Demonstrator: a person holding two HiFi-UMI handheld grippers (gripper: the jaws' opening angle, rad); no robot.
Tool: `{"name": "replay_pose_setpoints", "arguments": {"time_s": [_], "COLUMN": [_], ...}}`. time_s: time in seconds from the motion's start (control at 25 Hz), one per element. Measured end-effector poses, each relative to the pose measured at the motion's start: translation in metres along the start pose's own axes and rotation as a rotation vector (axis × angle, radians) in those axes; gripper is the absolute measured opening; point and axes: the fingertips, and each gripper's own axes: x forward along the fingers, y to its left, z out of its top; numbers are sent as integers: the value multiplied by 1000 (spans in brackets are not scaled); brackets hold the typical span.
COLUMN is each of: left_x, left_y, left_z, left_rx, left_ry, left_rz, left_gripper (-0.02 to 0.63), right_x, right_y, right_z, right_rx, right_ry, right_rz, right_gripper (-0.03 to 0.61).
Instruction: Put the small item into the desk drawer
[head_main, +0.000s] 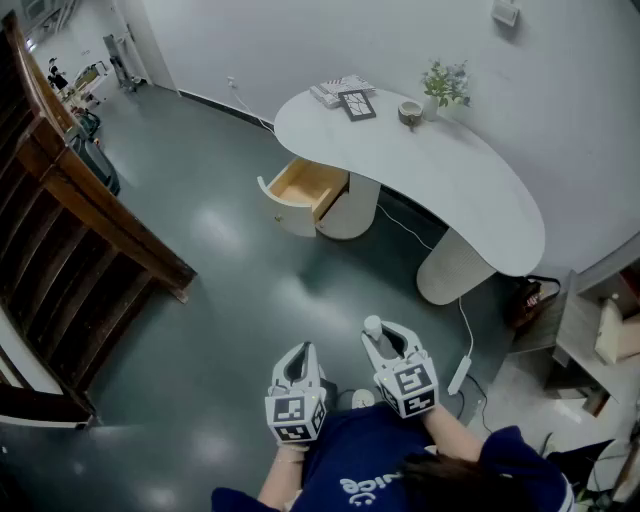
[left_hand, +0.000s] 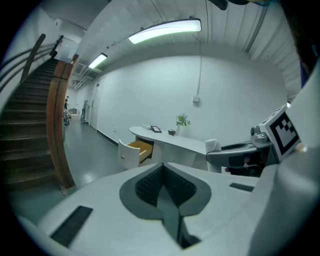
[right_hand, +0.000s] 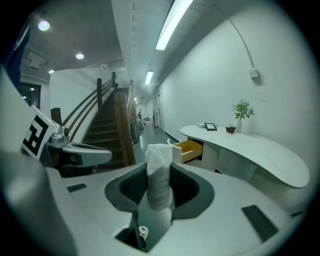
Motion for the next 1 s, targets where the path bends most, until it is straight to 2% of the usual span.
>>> {"name": "replay_pose_setpoints", "arguments": {"time_s": [0.12, 0.32, 0.68, 0.84, 1.0], "left_x": [13, 37, 80, 91, 98], "left_y": [14, 45, 101, 120, 124], "left_z": [12, 22, 54, 58, 67], "left_rx": [11, 19, 44, 12, 5], "left_ry": [-12, 1, -2, 10, -1], "left_rz": [-8, -37, -98, -125, -140], "left_gripper": [3, 3, 3, 3, 3], "right_x": [17, 50, 103, 115, 125], "right_y": [-2, -6, -10, -6, -8], "right_z": [11, 20, 55, 55, 47], "right_rx": [-2, 99, 102, 144, 182], "right_ry": [-5, -33, -64, -73, -34], "right_rz": [-13, -38, -130, -160, -164], "right_gripper": [135, 135, 135, 137, 137]}}
